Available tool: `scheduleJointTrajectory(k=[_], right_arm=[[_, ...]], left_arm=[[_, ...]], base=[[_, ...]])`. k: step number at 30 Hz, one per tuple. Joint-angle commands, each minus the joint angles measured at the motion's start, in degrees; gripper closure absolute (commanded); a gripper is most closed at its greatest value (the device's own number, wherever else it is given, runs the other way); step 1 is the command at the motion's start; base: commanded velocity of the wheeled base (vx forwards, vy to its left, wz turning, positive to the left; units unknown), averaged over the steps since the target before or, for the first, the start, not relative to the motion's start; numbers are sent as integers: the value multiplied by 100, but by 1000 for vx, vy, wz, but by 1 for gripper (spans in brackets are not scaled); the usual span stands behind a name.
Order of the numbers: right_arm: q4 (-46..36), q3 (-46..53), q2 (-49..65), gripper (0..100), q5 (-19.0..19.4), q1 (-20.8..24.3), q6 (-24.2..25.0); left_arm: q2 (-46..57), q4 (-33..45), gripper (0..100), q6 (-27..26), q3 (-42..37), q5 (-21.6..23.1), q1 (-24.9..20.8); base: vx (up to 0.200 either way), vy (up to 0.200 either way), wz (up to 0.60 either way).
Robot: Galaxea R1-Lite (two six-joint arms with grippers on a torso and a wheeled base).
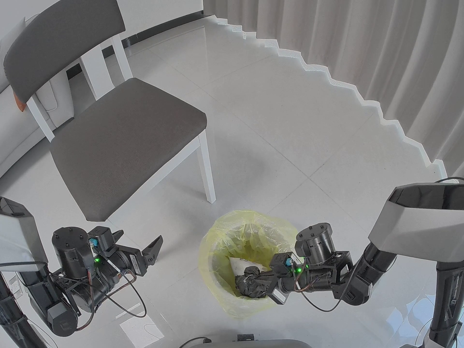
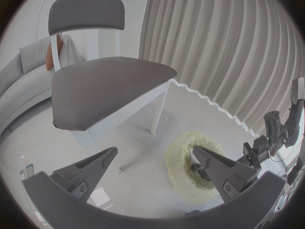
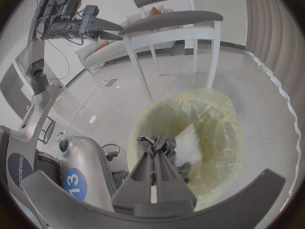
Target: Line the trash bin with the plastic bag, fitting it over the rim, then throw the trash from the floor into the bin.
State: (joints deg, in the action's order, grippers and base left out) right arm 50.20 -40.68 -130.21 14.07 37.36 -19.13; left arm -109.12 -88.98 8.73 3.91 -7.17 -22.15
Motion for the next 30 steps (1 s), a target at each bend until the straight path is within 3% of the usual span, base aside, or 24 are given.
scheduleJointTrajectory(k=[1,13,30], right_arm=[[-19,-230,-101,100,8,-124,-3],[-828,-1364,-646,100,8,-528,-109],[-1232,-2111,-1341,100,8,-476,-126]], left_arm=[[22,-102,0,6,-5,-48,-17],[-22,-102,0,6,4,-215,-96],[-118,-102,0,226,4,-338,-299]], base=[[0,0,0],[0,0,0],[0,0,0]])
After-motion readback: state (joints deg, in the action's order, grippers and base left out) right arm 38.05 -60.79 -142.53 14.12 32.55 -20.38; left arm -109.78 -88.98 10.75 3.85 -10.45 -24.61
